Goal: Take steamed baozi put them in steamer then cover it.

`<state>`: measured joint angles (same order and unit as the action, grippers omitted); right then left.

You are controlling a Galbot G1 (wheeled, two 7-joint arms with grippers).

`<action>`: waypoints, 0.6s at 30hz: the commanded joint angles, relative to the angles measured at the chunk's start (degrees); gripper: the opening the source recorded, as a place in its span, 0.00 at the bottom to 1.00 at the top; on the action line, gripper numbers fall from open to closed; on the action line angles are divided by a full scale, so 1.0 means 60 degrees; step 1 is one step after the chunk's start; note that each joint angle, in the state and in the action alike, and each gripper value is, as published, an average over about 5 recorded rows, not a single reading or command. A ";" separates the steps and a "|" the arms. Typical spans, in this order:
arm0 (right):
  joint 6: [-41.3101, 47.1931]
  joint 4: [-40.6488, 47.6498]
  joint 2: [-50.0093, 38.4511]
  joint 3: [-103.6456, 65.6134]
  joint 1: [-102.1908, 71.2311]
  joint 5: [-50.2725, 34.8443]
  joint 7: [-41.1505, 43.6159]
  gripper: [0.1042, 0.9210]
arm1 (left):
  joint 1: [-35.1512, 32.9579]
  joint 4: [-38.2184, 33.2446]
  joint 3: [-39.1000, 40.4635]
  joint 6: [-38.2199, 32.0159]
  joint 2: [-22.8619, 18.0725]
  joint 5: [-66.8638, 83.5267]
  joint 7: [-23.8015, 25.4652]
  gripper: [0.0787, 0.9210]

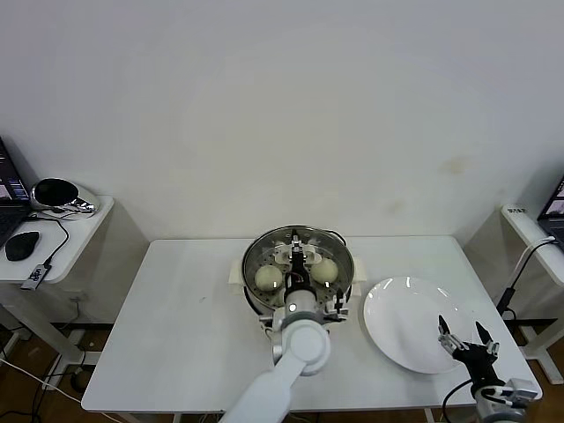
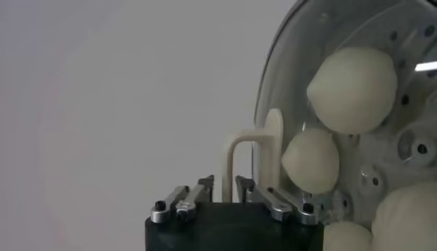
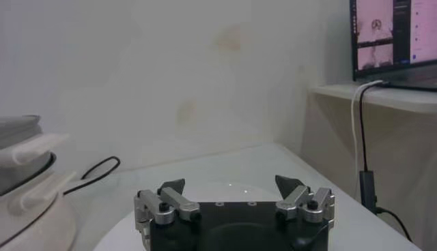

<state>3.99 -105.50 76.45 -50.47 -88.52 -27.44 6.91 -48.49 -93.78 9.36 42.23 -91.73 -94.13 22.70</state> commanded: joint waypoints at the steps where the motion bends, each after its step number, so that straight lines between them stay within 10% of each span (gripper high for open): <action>1: -0.0008 0.0013 -0.0009 -0.0019 0.0005 -0.0007 -0.0001 0.88 | -0.0370 -0.1160 0.0188 0.0382 0.0017 -0.0095 0.0364 0.53; 11: -0.0013 0.0092 -0.0036 -0.0057 -0.0002 -0.0039 0.0007 0.88 | -0.0784 -0.1916 0.0267 0.0381 0.0044 -0.0302 0.0590 0.85; 18: 0.0258 -0.0024 -0.0024 -0.0046 -0.0091 -0.0125 0.0144 0.88 | -0.1414 -0.2788 0.0252 0.0373 0.0392 -0.0362 0.0734 0.88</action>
<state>4.11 -105.06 76.29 -50.81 -88.72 -27.71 7.26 -53.19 -103.52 10.88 42.19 -90.99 -96.06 26.07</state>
